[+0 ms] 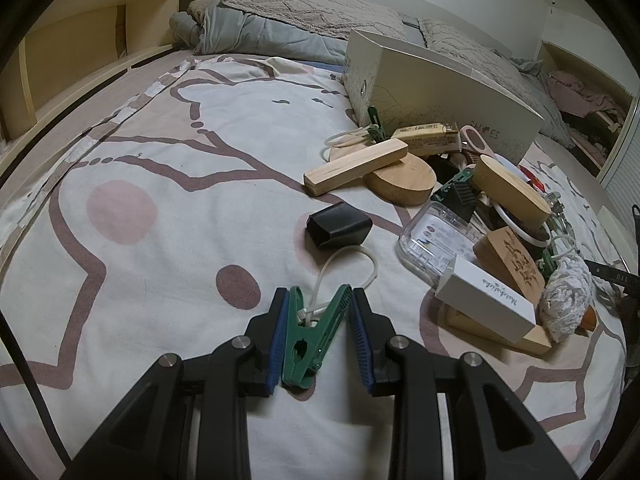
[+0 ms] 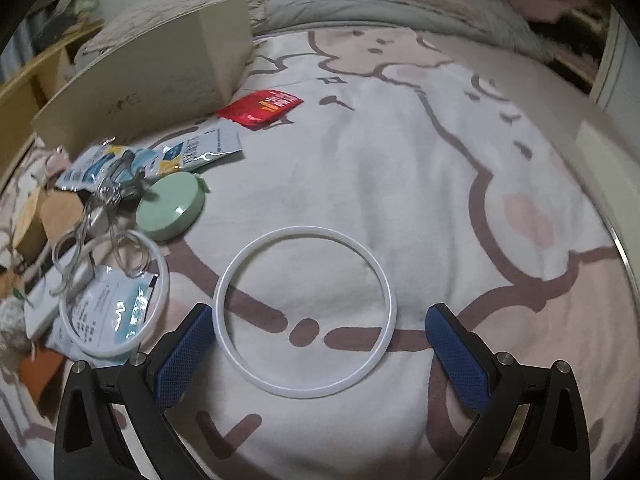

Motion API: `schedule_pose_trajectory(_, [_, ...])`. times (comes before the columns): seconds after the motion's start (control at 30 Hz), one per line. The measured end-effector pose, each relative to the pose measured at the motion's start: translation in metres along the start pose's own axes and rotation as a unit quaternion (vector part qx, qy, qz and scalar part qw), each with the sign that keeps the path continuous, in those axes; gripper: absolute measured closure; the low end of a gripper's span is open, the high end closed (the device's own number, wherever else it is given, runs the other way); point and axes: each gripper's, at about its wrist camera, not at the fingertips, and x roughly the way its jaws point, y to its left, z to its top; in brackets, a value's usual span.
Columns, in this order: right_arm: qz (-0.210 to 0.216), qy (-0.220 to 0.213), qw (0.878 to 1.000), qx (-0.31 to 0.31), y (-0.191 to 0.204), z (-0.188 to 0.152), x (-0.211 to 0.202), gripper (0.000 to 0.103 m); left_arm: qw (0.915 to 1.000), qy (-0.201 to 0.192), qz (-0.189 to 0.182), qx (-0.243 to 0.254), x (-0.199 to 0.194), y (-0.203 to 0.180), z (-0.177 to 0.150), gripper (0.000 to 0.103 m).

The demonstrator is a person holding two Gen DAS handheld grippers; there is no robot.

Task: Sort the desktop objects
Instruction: 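Close the right gripper on the white plastic ring and lift it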

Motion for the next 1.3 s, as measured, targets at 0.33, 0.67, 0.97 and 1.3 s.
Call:
schedule_pose_trajectory(0.33, [0.008, -0.027, 1.0, 0.001, -0.003, -0.003, -0.008, 0.012, 1.0, 0.001, -0.005, -0.006, -0.001, 0.002, 0.001, 0.073])
schedule_pose_trajectory(0.67, [0.016, -0.036, 0.999, 0.008, -0.006, -0.002, -0.009, 0.018, 0.9995, 0.007, -0.016, -0.026, 0.0, 0.007, 0.002, 0.072])
schedule_pose_trajectory(0.97, [0.019, -0.04, 0.999, 0.009, -0.007, -0.004, -0.011, 0.019, 0.9996, 0.003, -0.014, -0.025, -0.002, 0.006, 0.003, 0.073])
schedule_pose_trajectory(1.3, [0.025, -0.055, 0.998, 0.012, -0.009, 0.0, -0.021, 0.019, 0.9998, -0.005, -0.002, -0.02, -0.009, 0.004, 0.007, 0.074])
